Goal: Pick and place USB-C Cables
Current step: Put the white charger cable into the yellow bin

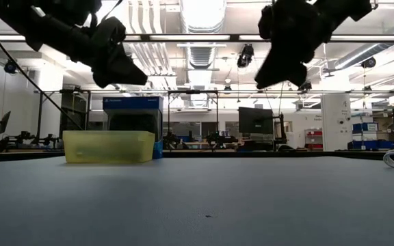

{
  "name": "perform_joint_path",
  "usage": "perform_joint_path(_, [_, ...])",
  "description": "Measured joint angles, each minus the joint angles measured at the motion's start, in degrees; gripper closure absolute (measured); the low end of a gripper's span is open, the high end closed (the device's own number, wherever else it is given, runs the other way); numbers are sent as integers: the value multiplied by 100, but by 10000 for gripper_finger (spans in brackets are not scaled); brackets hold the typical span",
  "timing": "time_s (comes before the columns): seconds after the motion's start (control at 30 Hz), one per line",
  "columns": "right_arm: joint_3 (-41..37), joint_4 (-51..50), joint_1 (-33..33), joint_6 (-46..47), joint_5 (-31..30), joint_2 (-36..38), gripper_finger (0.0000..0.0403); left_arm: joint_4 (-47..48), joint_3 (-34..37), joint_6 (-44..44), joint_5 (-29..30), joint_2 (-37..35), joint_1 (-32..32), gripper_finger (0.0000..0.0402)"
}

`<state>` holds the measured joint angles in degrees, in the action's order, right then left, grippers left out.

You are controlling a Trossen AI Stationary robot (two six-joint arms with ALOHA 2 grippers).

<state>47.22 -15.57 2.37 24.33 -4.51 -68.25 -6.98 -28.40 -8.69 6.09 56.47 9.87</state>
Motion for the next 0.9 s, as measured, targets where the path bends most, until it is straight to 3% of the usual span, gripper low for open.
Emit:
perform_joint_path(0.17, [117,-995,0,779,84,0,301,-6,48,-4,0,-4,0,311])
perform_joint_path(0.3, [153,-1917,15,1717,523,0,308,-6,54,-2,0,1,-2,311])
perform_joint_path(0.43, [158,-3394,89,3176,703,0,312,-7,57,0,0,0,-2,311])
perform_joint_path(0.57, [135,-4710,254,3930,800,0,308,-2,59,2,0,1,-2,311])
perform_joint_path(0.9, [16,-4878,895,4854,1012,-79,268,31,63,56,-2,4,-2,311])
